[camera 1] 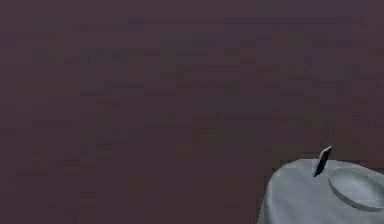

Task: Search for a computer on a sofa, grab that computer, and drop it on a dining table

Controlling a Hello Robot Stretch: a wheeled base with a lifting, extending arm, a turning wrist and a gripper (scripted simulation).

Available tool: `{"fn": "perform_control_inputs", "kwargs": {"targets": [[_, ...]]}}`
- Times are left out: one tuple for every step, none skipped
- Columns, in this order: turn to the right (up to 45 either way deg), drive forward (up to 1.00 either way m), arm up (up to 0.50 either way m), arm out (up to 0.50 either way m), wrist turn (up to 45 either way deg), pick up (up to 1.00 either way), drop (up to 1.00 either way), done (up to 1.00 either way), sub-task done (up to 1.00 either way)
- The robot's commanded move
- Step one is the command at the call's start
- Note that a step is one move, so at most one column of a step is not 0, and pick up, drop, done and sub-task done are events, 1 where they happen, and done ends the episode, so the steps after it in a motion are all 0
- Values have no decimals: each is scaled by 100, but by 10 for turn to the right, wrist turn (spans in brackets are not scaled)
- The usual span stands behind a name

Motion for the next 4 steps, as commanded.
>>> {"fn": "perform_control_inputs", "kwargs": {"targets": [[0, 0, -30, 0, 0, 0, 0, 0, 0], [0, 0, 0, 0, 0, 0, 100, 0, 0], [0, 0, 10, 0, 0, 0, 0, 0, 0], [0, 0, 0, -8, 0, 0, 0, 0, 0]]}}
